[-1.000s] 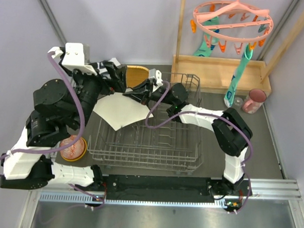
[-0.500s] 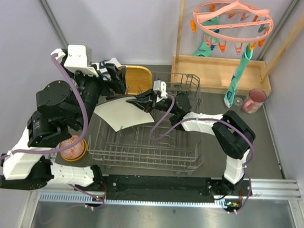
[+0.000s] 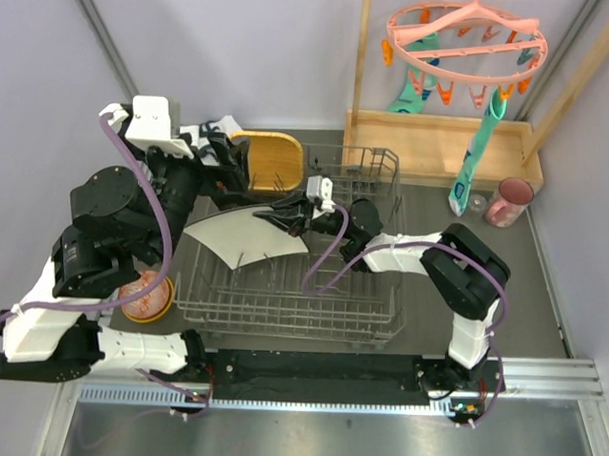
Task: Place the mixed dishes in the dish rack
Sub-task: Insert the plate into the dish rack
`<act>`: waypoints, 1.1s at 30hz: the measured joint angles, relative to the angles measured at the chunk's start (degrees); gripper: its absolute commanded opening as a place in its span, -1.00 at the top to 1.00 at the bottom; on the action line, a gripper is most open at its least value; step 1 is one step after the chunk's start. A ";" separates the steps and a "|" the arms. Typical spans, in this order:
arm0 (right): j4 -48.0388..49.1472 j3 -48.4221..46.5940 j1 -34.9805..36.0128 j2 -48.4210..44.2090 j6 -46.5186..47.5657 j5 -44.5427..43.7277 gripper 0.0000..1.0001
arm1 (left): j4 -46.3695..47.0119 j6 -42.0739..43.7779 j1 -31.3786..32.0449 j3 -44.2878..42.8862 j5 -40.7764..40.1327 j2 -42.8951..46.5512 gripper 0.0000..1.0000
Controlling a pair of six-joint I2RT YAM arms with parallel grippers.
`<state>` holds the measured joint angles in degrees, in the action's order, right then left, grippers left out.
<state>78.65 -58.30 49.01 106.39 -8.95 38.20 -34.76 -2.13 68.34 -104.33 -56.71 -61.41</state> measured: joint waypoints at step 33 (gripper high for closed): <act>3.82 9.35 0.33 -0.94 -6.34 7.26 0.25 | -2.82 -5.51 0.00 1.33 0.87 3.50 -0.97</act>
<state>82.48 -48.95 49.34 105.45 -15.29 45.45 -37.58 -7.64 68.34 -103.00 -55.83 -57.91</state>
